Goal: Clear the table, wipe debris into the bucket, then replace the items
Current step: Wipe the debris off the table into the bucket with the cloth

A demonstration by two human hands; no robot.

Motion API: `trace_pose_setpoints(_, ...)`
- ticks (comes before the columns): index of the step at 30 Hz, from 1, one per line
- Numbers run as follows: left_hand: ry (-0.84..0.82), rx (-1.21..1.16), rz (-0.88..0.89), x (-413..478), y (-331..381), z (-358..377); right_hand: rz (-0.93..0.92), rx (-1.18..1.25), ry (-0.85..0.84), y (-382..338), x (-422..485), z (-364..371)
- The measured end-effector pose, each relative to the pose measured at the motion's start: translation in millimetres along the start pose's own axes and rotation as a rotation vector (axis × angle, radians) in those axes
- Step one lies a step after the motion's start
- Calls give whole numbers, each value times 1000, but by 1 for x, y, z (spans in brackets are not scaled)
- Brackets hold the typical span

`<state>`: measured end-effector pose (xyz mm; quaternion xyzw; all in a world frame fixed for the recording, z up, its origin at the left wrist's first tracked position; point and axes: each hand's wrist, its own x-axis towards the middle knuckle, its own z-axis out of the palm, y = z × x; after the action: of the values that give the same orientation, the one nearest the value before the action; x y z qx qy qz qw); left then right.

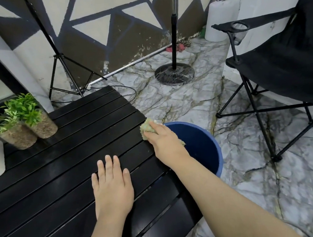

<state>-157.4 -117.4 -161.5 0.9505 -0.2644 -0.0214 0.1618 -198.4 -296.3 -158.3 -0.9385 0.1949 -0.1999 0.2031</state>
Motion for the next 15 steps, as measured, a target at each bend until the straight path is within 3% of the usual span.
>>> trace_pose_setpoints(2,-2,-7,3,0,0,0,14,47,83,-7,-1,-7)
trace_pose_setpoints(4,-6,-11,2,0,1,0,-96,60,129,-24,-10,-4)
trace_pose_setpoints(7,-1,6,9,1,1,0,-276,6,10,-55,-31,17)
trace_pose_setpoints(11,-9,34,18,2,1,-1,-168,-60,-83,-45,-18,20)
trace_pose_setpoints(15,-11,27,11,1,2,-2,-36,-78,-61,-9,5,8)
